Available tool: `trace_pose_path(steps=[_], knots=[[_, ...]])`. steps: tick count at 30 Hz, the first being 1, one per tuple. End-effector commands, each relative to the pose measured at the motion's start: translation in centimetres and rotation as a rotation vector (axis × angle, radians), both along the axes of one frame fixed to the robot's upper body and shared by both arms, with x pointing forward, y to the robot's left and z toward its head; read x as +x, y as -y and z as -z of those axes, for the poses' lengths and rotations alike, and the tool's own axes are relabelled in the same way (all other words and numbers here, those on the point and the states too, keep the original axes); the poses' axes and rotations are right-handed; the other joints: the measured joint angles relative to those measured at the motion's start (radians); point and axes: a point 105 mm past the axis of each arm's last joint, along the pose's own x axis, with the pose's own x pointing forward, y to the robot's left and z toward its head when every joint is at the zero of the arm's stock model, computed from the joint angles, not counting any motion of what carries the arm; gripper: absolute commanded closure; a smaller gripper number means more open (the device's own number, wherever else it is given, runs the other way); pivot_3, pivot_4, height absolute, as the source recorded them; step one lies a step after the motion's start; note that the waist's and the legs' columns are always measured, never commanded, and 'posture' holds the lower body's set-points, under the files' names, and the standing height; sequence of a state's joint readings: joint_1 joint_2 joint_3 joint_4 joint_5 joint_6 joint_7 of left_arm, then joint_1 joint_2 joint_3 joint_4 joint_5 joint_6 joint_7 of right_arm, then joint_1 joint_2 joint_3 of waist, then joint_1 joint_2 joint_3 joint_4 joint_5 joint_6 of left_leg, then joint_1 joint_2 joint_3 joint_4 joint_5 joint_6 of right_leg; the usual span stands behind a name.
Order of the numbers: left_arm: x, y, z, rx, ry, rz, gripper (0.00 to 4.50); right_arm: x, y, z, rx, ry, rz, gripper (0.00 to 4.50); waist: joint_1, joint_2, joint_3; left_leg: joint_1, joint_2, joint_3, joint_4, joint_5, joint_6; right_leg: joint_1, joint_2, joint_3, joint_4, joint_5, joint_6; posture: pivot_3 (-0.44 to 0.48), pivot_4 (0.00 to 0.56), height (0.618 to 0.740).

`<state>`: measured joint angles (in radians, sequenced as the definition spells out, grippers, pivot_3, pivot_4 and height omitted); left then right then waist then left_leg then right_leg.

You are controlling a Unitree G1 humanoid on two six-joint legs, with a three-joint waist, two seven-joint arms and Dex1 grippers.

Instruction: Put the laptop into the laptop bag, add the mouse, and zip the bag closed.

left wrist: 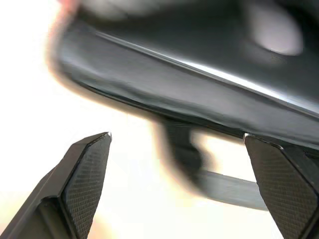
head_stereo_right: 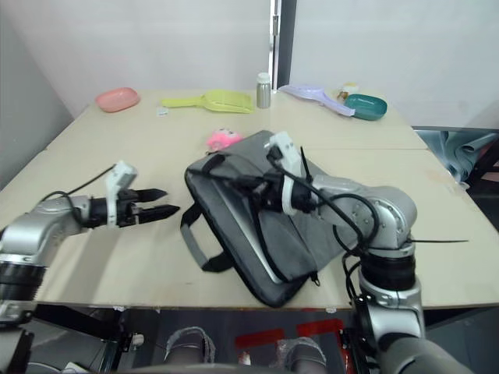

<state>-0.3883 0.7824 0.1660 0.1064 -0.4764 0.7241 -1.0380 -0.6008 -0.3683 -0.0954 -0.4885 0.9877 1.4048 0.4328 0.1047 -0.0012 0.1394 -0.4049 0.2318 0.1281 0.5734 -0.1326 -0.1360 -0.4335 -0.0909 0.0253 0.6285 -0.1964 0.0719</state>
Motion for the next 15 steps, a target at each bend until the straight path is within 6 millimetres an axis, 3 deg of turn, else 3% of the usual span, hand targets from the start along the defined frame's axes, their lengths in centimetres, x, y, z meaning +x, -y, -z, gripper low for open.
trace_pose_path(steps=[1, 4, 8, 15], knots=[[0.8, -0.9, -1.8, -0.012, 0.077, -0.040, 0.04, -1.8, -0.5, 0.2, -0.006, 0.019, -0.120, 4.50, 0.001, 0.000, 0.000, 0.000, 0.000, 0.000, 0.000, 0.000, 0.000, 0.000, 0.000, 0.000, 0.000, 0.000, 0.000, 0.000, 0.150, 0.740], [1.7, -0.1, -2.2, -0.041, 0.099, -0.042, 0.04, -1.3, 0.2, 1.5, -0.058, 0.049, -0.091, 4.50, 0.005, 0.000, 0.000, 0.000, 0.000, 0.000, 0.002, 0.000, 0.000, 0.000, 0.000, 0.000, 0.001, 0.000, 0.000, 0.000, 0.150, 0.740], [2.9, 0.6, -2.1, -0.082, 0.119, -0.059, 0.00, -1.2, 0.8, 2.3, -0.090, 0.075, -0.098, 3.16, 0.004, -0.001, -0.001, 0.000, 0.000, -0.001, 0.004, 0.000, 0.000, 0.001, -0.001, 0.001, 0.003, 0.001, 0.001, 0.000, 0.150, 0.740], [5.8, 2.3, -1.7, -0.180, 0.094, -0.068, 0.00, -2.5, 3.2, 1.2, -0.004, 0.027, -0.060, 0.73, 0.005, -0.002, -0.001, -0.001, 0.000, -0.001, 0.005, 0.000, 0.001, 0.001, -0.001, 0.001, 0.003, 0.001, 0.000, 0.000, 0.150, 0.740]])
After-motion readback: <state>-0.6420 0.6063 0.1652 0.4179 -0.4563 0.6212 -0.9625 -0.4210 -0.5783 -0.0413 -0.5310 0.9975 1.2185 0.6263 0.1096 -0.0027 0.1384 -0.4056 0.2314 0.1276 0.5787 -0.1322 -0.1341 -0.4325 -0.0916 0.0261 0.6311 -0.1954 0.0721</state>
